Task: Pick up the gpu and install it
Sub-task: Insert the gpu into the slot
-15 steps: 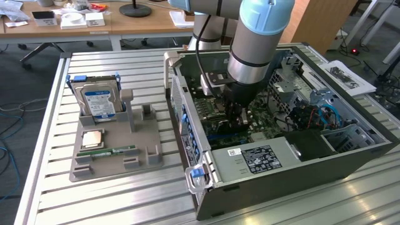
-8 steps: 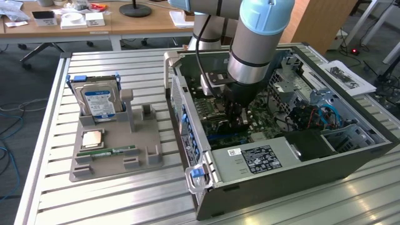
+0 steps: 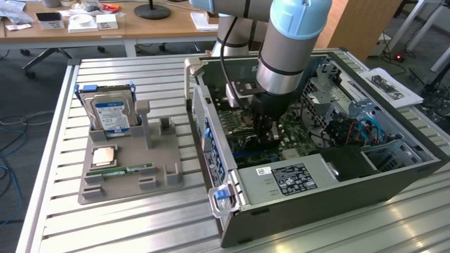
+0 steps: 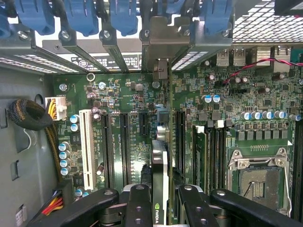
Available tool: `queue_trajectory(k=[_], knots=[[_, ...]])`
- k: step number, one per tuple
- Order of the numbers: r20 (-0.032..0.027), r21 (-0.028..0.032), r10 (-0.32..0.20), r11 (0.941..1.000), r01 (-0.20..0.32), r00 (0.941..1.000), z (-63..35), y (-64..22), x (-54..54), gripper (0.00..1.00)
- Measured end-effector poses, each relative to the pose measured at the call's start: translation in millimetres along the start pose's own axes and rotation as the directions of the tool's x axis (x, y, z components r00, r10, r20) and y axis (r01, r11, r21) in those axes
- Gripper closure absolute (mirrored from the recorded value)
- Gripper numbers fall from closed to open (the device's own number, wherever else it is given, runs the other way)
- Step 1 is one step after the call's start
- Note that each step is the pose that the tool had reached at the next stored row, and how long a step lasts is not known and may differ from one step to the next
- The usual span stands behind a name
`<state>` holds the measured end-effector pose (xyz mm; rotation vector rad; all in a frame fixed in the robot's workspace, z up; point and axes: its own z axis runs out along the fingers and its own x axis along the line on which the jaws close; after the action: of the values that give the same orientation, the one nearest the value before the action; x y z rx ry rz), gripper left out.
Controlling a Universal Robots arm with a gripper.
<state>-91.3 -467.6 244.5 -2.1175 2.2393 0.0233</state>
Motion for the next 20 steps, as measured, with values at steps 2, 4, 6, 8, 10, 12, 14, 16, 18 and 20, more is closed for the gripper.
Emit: queue_trajectory(k=[2,4,6,8,10,12,14,16,18,20], knots=[[0.0000,0.0000,0.000,1.0000,0.000,1.0000,0.0,0.0,0.0,0.73],[0.0001,0.0001,0.000,1.0000,0.000,1.0000,-0.1,-0.1,0.0,0.73],[0.0002,0.0002,0.000,1.0000,0.000,1.0000,-0.3,-0.1,-0.1,0.73],[0.0002,0.0001,0.000,1.0000,0.000,1.0000,-0.3,-0.1,-0.1,0.73],[0.0000,0.0000,0.000,1.0000,0.000,1.0000,-0.3,-0.1,0.0,0.73],[-0.0003,-0.0001,0.000,1.0000,0.000,1.0000,-0.3,-0.1,0.0,0.73],[-0.0002,0.0000,0.000,1.0000,0.000,1.0000,-0.1,-0.1,0.0,0.73],[-0.0001,0.0001,0.000,1.0000,0.000,1.0000,0.2,-0.1,0.0,0.73],[-0.0001,0.0000,0.000,1.0000,0.000,1.0000,0.2,-0.1,0.0,0.73],[-0.0001,0.0000,0.000,1.0000,0.000,1.0000,0.3,0.0,0.0,0.73]])
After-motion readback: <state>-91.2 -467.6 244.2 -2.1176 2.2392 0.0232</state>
